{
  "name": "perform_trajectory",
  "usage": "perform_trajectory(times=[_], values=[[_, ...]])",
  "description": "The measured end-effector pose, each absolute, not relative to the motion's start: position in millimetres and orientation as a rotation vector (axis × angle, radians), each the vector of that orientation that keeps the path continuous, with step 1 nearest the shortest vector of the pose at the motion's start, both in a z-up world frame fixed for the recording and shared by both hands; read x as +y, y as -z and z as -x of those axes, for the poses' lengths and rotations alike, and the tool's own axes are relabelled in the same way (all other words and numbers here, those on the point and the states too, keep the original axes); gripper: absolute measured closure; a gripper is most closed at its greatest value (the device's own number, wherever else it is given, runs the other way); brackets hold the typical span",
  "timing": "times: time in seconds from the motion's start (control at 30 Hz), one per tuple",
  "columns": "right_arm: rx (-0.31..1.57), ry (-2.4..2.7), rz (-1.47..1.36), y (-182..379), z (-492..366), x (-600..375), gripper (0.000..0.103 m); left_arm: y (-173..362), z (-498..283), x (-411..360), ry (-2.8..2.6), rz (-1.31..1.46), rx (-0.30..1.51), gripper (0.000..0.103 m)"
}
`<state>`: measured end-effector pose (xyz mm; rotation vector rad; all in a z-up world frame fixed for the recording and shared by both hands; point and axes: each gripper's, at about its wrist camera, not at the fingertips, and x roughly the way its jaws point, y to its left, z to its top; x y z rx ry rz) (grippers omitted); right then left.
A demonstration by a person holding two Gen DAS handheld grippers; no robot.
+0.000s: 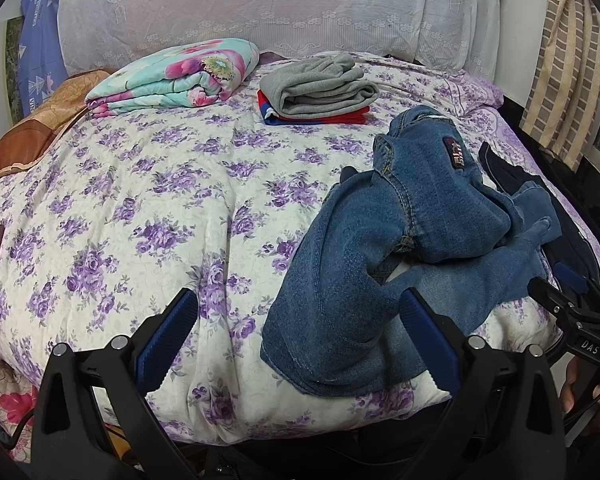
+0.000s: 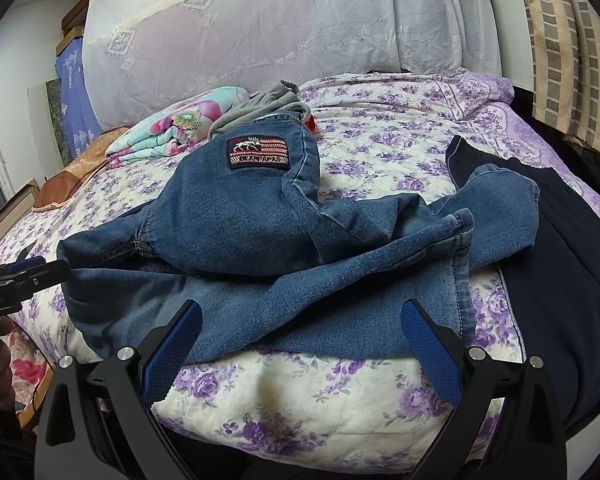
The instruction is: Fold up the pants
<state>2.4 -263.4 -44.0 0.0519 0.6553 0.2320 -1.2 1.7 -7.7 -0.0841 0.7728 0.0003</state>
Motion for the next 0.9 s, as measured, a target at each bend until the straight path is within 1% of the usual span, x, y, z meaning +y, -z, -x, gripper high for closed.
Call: perform_trajectory(times=[0.13,0.2,0.27,0.33,0.43,0.53,0.57,0.6,0.7,0.73,0.77,0.8,0.83,0.87,0.9], values=[[0.656,-0.244,-0.043,42.4,-4.3,-261.0,0.003,4.4,3.1,5.3,-0.006,0.085,0.755,0.005],[0.641,-0.274,-0.032,33.2,-9.8,-260.7,0.003,-8.7,6.2,19.8,-0.041,0.095,0.699,0.005],[0.62,-0.307,-0.028,16.3,-19.9,-261.9,0.003,-19.6,0.4,42.3,-0.082,0.131,0.678,0.005],[0.594,-0.345,-0.035,-5.9,-36.1,-263.1,0.003,-18.8,-17.3,61.7,-0.095,0.151,0.707,0.005],[0.592,-0.377,0.01,-32.3,-78.7,-251.8,0.003,6.8,-62.0,75.9,-0.099,0.171,0.848,0.005],[0.67,-0.439,0.022,-36.8,-137.4,-235.7,0.003,28.8,-94.6,67.0,0.023,0.207,0.93,0.005],[0.722,-0.474,0.009,-32.9,-159.6,-230.9,0.003,41.2,-110.8,58.8,0.065,0.214,0.973,0.005],[0.806,-0.52,-0.005,-22.9,-187.6,-223.9,0.003,49.8,-121.4,54.8,0.09,0.237,1.004,0.005],[0.966,-0.565,-0.011,8.7,-233.7,-213.2,0.003,73.1,-149.0,41.3,0.176,0.351,1.093,0.005],[1.019,-0.614,-0.049,21.2,-241.6,-212.8,0.01,77.1,-153.0,32.0,0.189,0.358,1.112,0.005],[1.034,-0.656,-0.074,26.0,-240.0,-213.2,0.036,76.7,-153.6,24.4,0.206,0.339,1.11,0.005],[1.036,-0.699,-0.072,27.4,-233.9,-212.4,0.045,74.0,-151.6,14.6,0.235,0.308,1.104,0.006],[1.005,-0.715,-0.016,22.0,-220.3,-212.8,0.064,70.2,-147.6,5.4,0.278,0.286,1.097,0.006],[0.966,-0.721,0.034,15.3,-205.3,-216.3,0.068,68.3,-146.1,1.7,0.315,0.283,1.098,0.007],[0.925,-0.721,0.063,8.2,-190.3,-223.5,0.069,65.3,-144.4,-2.8,0.351,0.28,1.101,0.007]])
